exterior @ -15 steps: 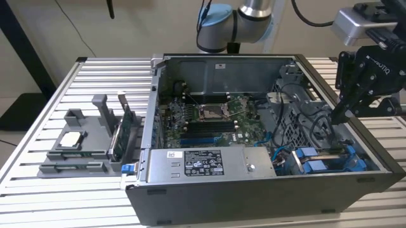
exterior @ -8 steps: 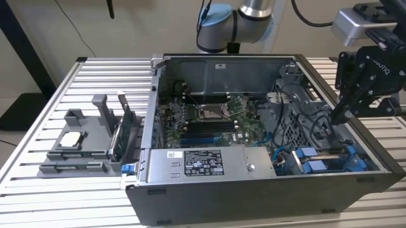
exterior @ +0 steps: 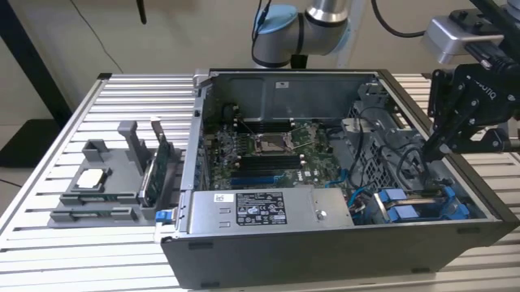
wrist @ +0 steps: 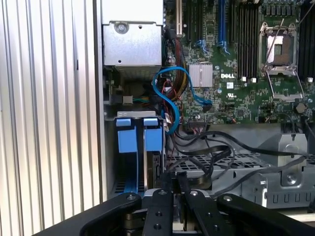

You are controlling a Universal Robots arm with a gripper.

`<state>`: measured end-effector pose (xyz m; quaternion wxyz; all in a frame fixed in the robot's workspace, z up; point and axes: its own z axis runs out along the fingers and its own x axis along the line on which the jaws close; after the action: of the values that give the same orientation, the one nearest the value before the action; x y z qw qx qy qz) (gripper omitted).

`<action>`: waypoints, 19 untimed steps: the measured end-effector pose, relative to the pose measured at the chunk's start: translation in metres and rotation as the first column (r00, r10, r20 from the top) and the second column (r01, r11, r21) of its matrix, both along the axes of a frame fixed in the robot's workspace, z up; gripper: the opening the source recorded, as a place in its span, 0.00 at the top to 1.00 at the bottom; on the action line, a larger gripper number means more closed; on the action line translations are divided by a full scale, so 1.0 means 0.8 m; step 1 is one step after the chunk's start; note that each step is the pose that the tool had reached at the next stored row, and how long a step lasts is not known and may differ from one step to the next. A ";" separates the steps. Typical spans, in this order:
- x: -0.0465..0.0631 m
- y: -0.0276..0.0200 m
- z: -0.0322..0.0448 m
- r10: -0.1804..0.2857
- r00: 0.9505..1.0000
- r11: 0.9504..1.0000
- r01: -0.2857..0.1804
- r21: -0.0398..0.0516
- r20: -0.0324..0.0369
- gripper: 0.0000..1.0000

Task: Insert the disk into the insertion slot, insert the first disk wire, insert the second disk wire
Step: 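Insert the second disk wire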

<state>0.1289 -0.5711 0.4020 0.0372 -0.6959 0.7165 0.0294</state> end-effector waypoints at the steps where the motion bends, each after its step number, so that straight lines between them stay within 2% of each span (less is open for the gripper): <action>1: 0.000 0.0000 -0.0013 0.000 1.000 1.000 0.000 0.000 0.000 0.84; 19: 0.000 0.0000 -0.0260 0.000 1.000 1.000 0.000 0.000 0.000 0.84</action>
<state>0.1289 -0.5711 0.3811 0.0372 -0.6959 0.7165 0.0294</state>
